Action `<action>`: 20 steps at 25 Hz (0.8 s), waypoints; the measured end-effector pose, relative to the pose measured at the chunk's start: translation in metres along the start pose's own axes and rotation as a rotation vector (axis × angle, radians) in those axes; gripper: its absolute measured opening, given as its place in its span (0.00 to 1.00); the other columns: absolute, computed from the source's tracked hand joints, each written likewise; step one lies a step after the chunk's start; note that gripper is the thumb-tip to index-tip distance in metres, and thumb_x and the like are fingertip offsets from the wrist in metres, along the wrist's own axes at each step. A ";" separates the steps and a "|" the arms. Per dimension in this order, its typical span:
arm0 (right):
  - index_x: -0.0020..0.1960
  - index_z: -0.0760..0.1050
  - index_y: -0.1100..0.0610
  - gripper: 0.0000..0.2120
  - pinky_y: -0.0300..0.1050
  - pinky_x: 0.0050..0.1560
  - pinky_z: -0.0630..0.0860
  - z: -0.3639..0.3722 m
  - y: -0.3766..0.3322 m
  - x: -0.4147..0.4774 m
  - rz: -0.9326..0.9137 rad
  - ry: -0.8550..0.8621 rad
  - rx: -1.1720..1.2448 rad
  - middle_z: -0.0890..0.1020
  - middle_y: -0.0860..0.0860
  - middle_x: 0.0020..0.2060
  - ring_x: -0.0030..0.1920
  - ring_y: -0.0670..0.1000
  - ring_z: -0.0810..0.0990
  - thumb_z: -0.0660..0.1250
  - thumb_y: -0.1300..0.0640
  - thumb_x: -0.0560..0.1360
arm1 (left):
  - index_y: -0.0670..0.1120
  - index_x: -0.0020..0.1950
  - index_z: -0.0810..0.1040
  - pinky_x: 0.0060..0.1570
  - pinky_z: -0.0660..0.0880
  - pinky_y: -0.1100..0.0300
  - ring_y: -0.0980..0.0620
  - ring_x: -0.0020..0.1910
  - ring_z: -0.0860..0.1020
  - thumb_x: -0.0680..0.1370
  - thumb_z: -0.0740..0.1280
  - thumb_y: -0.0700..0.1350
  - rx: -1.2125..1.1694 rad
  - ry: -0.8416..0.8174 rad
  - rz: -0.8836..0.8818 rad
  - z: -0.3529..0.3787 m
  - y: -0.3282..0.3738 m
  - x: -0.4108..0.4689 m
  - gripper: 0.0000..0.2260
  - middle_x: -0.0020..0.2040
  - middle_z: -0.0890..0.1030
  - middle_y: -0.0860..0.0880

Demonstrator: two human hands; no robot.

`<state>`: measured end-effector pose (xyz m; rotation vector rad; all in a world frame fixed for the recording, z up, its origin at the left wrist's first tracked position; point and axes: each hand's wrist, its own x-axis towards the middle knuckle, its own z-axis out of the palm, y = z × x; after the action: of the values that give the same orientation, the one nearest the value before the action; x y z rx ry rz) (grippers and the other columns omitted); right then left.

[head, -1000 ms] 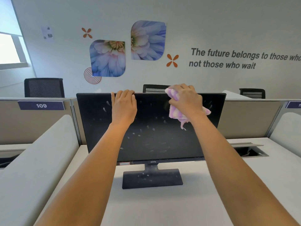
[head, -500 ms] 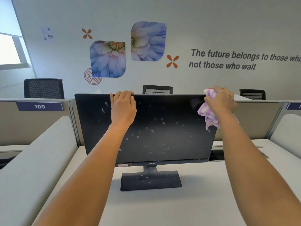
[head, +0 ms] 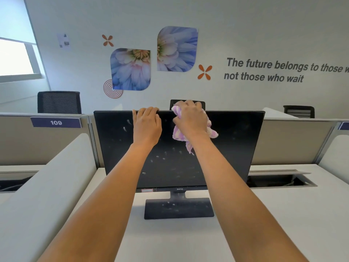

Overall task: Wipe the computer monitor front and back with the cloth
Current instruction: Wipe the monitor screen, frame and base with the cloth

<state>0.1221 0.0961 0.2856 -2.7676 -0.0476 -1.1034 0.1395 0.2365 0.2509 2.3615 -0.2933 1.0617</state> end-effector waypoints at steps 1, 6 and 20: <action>0.65 0.71 0.50 0.19 0.45 0.46 0.69 0.000 0.000 0.000 -0.010 -0.012 0.006 0.76 0.51 0.59 0.57 0.54 0.72 0.66 0.51 0.75 | 0.44 0.65 0.73 0.73 0.48 0.48 0.48 0.66 0.68 0.81 0.54 0.42 0.002 -0.006 -0.001 0.000 0.002 0.000 0.15 0.63 0.76 0.47; 0.67 0.70 0.48 0.21 0.44 0.44 0.68 -0.010 0.021 0.001 -0.036 -0.056 0.048 0.76 0.49 0.61 0.59 0.53 0.72 0.66 0.49 0.75 | 0.44 0.65 0.73 0.74 0.50 0.47 0.48 0.66 0.69 0.81 0.54 0.43 0.025 -0.027 0.003 -0.001 0.006 0.003 0.15 0.63 0.76 0.47; 0.65 0.71 0.50 0.19 0.46 0.41 0.67 -0.023 0.063 0.000 0.174 -0.053 0.022 0.76 0.52 0.60 0.58 0.55 0.71 0.66 0.52 0.75 | 0.47 0.68 0.70 0.74 0.45 0.51 0.51 0.68 0.68 0.82 0.51 0.44 0.150 -0.145 0.033 -0.021 0.001 0.006 0.17 0.67 0.73 0.49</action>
<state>0.1124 0.0302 0.2937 -2.7200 0.1700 -0.9808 0.1298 0.2476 0.2670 2.5825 -0.3163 0.9584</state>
